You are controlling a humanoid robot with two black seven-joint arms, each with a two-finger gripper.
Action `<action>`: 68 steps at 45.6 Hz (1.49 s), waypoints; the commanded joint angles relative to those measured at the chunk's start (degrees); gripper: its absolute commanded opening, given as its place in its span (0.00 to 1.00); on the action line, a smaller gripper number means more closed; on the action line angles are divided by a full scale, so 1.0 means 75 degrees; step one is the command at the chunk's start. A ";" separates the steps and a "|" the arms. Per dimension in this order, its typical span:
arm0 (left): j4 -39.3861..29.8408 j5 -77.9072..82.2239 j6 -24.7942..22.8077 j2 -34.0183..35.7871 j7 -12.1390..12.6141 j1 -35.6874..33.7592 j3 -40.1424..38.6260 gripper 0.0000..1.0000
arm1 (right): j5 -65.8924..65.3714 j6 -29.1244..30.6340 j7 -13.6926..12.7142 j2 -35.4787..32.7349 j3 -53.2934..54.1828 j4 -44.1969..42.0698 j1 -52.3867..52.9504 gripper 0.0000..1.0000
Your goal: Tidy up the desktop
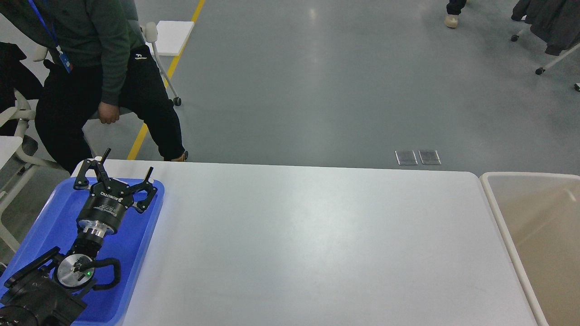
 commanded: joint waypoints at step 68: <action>-0.0009 0.0000 0.0000 0.0000 -0.0010 0.0001 0.0000 0.99 | 0.0525 -0.0054 0.6153 0.1441 0.3193 0.3982 -0.3607 1.00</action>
